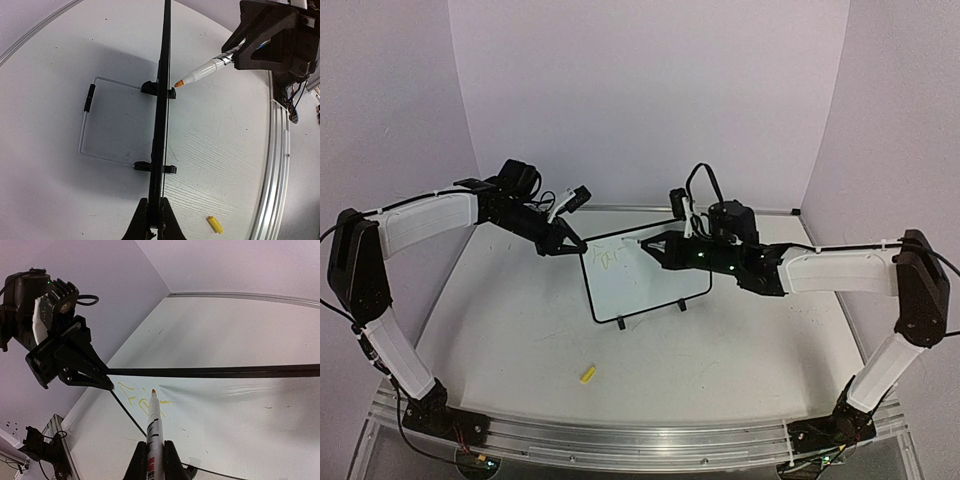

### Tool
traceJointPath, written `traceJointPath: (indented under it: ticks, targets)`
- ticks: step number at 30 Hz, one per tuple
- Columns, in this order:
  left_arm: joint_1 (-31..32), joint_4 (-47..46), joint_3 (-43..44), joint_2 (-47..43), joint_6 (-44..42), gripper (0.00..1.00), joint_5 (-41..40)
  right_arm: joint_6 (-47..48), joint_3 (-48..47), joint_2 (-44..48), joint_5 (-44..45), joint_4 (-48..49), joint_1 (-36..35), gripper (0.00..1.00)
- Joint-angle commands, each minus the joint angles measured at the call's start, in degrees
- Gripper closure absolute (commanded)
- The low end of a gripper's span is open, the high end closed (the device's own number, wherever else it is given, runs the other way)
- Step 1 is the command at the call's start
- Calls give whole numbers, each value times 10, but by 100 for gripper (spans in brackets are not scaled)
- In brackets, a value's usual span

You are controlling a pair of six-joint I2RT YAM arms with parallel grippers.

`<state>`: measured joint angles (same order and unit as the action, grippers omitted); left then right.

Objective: Write a sentence on the whiteboard

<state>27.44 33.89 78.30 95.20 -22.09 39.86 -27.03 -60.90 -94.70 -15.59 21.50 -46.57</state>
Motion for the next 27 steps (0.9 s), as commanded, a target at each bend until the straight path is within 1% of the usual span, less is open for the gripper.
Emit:
traceJointPath:
  ticks: [1, 19, 27]
  targets:
    - [15, 50, -6, 9, -13, 100, -23, 4, -24, -19, -1, 20, 2, 100]
    - [16, 50, -5, 8, -13, 100, -23, -21, 30, -17, 25, 17, 2, 100]
    - [16, 49, -5, 8, -12, 100, -24, -22, 34, -14, 36, 16, 2, 100]
